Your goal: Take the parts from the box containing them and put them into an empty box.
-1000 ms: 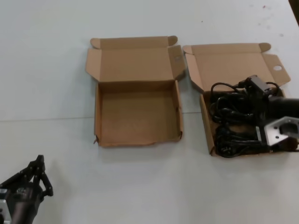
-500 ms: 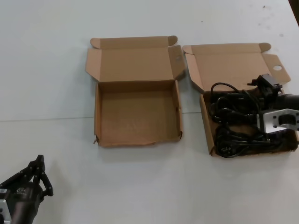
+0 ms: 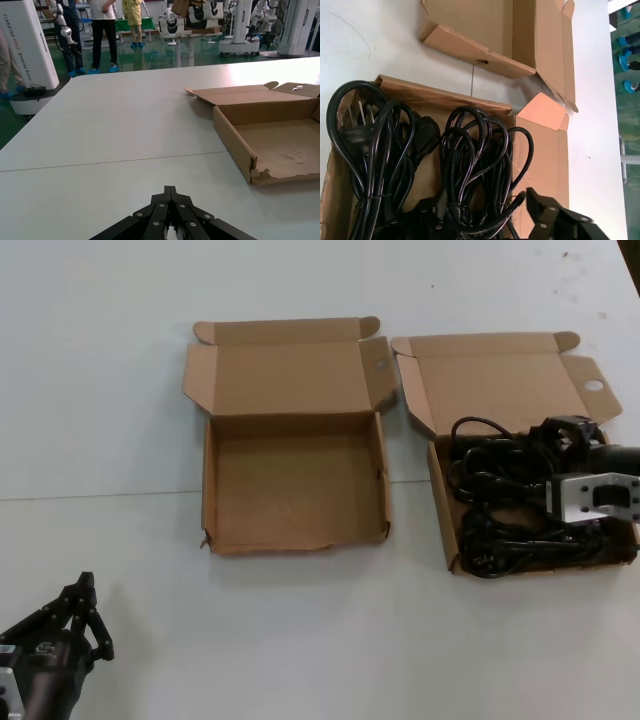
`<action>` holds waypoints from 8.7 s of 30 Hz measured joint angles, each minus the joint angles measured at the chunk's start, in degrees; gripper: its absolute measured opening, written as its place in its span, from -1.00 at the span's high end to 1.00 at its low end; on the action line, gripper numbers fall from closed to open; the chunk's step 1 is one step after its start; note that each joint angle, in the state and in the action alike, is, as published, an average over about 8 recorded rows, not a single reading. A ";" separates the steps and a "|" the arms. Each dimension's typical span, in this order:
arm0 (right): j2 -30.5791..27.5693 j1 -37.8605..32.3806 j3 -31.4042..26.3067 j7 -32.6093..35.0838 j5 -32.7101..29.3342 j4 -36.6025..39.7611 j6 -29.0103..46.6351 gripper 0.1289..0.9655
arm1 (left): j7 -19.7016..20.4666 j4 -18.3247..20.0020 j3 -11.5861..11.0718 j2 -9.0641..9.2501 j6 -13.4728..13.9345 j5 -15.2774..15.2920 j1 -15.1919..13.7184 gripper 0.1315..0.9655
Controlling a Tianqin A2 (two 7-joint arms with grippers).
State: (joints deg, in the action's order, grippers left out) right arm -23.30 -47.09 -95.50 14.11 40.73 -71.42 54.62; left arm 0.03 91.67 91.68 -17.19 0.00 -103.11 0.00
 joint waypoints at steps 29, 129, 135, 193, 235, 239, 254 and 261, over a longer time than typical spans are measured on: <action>2.94 0.53 3.17 0.00 1.60 1.60 1.34 0.87 | 0.00 0.00 0.00 0.00 0.00 0.00 0.00 0.94; 17.42 -3.33 -6.66 0.00 37.08 16.22 -17.43 0.86 | -0.01 0.00 0.00 0.00 0.00 0.00 0.00 0.94; 16.05 -3.61 -8.88 0.00 40.26 16.27 -18.69 0.72 | -0.01 0.00 0.00 0.00 0.00 0.00 0.00 0.94; 7.25 20.71 -5.68 0.00 50.95 -10.04 -32.46 -1.00 | -0.01 0.00 0.00 0.00 0.00 -0.01 0.00 0.09; 6.38 40.93 1.61 0.00 59.73 -17.87 -49.45 -1.00 | -0.02 0.00 0.00 0.00 0.00 -0.02 0.00 -1.00; 6.30 42.86 2.30 0.00 60.57 -18.62 -51.07 -1.00 | -0.02 0.00 0.00 0.00 0.00 -0.02 0.00 -1.00; 6.17 45.87 3.39 0.00 61.88 -19.79 -53.60 -1.00 | -0.02 0.00 0.00 0.00 0.00 -0.02 0.00 -1.00; 6.17 45.87 3.39 0.00 61.88 -19.79 -53.60 -1.00 | -0.02 0.00 0.00 0.00 0.00 -0.02 0.00 -1.00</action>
State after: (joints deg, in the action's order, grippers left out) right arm -17.14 -1.21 -92.11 14.11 102.61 -91.21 1.02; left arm 0.01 91.67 91.67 -17.19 0.00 -103.13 0.00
